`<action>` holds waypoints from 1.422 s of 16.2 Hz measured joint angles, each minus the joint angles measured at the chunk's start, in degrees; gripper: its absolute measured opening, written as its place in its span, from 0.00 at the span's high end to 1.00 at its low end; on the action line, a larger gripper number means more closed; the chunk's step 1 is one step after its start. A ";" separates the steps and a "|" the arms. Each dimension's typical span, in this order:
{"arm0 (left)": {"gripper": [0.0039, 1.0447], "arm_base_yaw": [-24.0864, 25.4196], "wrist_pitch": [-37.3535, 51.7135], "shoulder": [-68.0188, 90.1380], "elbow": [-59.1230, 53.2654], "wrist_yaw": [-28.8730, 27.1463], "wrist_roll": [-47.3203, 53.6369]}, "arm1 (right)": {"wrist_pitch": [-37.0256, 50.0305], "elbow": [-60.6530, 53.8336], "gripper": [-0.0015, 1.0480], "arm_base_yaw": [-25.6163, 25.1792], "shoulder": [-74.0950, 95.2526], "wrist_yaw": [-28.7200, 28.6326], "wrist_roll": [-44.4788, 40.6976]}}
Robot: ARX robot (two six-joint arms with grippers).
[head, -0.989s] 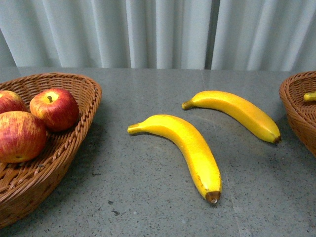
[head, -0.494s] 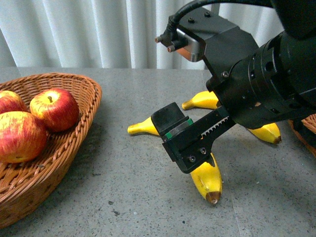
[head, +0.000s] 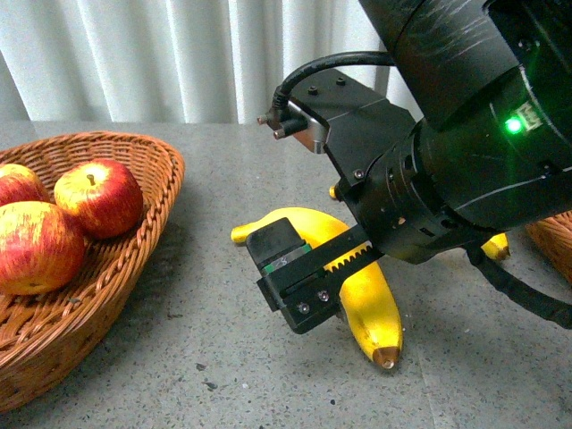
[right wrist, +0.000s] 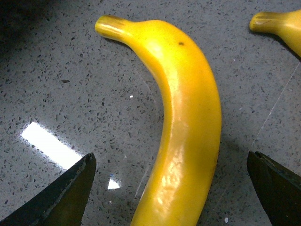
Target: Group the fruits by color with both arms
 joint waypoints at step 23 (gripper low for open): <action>0.06 0.00 0.00 0.00 0.00 0.00 0.00 | 0.87 4.83 0.67 -3.17 -4.42 0.87 -0.17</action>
